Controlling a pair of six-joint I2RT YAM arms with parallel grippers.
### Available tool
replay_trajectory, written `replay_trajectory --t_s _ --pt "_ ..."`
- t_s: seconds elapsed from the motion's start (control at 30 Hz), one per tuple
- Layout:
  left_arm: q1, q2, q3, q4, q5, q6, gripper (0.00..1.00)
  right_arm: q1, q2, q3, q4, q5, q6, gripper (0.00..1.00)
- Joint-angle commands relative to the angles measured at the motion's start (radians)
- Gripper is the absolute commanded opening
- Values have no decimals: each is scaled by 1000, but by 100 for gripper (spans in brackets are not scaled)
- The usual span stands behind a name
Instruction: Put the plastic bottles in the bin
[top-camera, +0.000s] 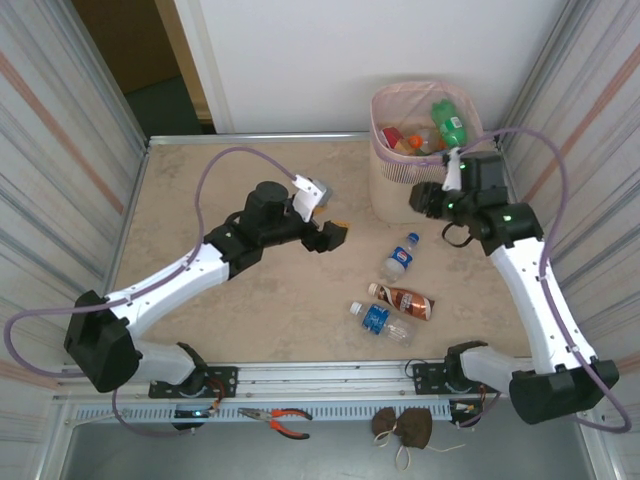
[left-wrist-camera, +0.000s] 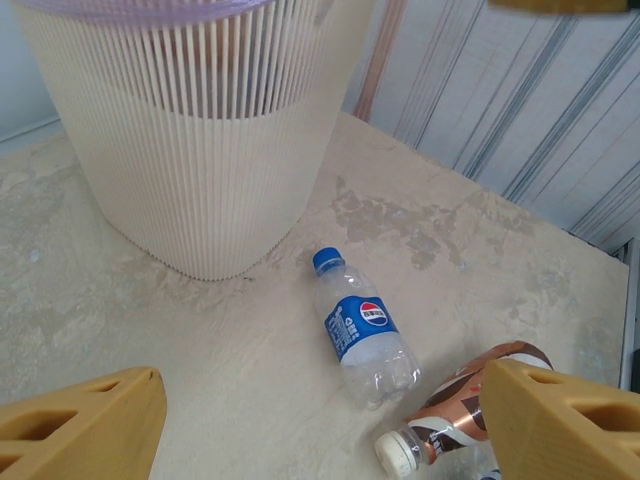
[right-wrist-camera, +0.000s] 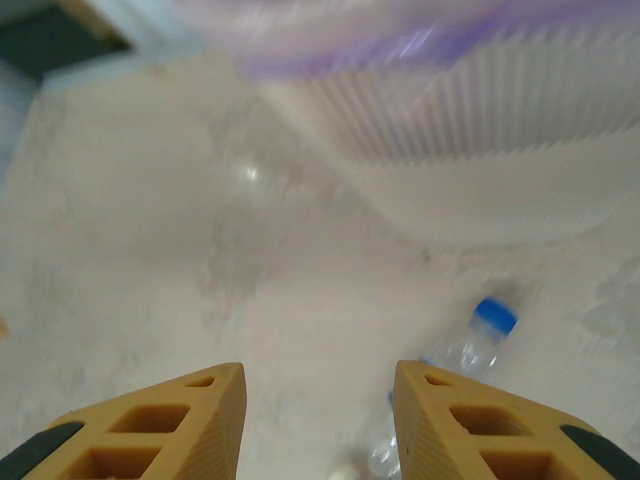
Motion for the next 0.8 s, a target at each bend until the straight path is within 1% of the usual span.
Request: replay_trajectory --t_s 0.0,0.17,0.33,0.53,0.7,0.77 --pt "50 -66 -32 -24 33 -44 82 103 2 -19 -98 51 -57 42" --pt "158 -142 -81 -68 77 -95 81 286 82 -24 -177 116 -104 43" --pt "301 -216 -93 -174 142 -126 80 446 192 -20 -219 173 -161 45" --pt "482 -281 -84 -312 238 -106 80 573 351 14 -273 226 -206 49" --pt "651 -314 -94 -371 336 -85 80 641 482 31 -316 252 -228 52" --pt "702 -323 -103 -377 365 -73 80 661 532 37 -324 256 -233 53"
